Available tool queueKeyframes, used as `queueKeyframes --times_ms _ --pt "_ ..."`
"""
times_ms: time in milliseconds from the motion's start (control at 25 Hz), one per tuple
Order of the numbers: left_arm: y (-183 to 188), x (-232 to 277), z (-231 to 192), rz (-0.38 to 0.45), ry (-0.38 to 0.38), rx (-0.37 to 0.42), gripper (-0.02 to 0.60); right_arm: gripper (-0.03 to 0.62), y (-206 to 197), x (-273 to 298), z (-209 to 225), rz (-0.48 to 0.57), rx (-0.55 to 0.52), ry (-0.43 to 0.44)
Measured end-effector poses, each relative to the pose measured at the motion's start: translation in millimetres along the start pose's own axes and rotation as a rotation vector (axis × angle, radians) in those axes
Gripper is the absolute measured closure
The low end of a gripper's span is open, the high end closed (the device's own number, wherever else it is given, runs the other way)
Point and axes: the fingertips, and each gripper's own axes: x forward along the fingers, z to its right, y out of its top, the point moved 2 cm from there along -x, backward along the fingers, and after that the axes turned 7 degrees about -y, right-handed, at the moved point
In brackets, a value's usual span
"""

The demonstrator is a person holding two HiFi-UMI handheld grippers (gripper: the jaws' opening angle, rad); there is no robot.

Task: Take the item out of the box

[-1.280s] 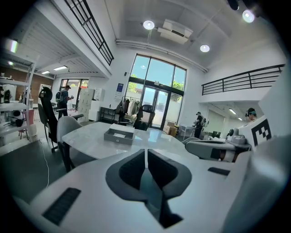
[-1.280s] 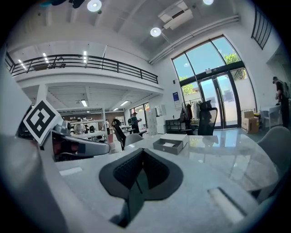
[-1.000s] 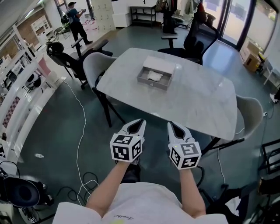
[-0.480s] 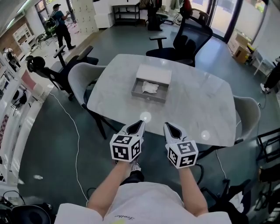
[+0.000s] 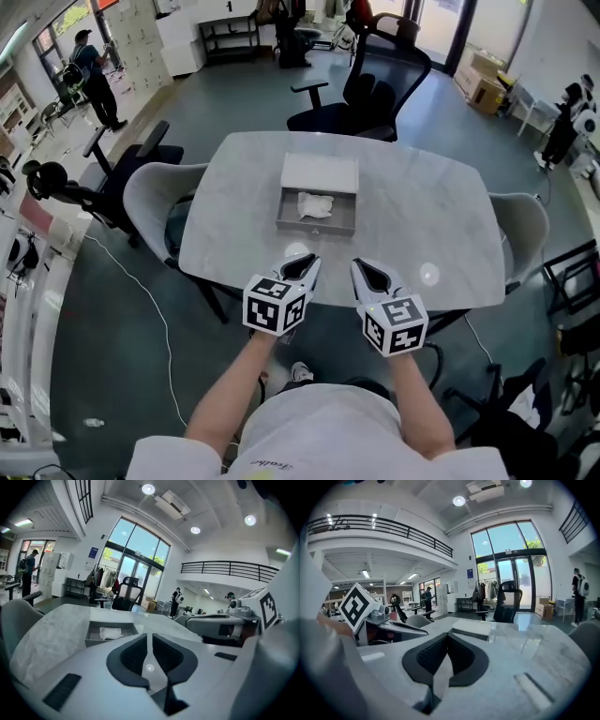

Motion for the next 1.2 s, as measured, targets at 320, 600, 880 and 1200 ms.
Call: queueKeyframes --times_ms 320,600,880,1200 --pt "20 27 -28 -0.079 -0.063 0.137 0.558 0.592 11 27 5 0.016 0.019 -0.033" --pt "33 64 -47 -0.189 -0.084 0.333 0.557 0.592 10 57 25 0.030 0.036 -0.040" --pt "28 109 -69 -0.298 -0.113 0.449 0.557 0.592 12 92 57 0.022 0.050 -0.039" --pt "12 161 -109 -0.462 -0.144 0.512 0.486 0.592 5 126 89 -0.020 0.054 -0.025"
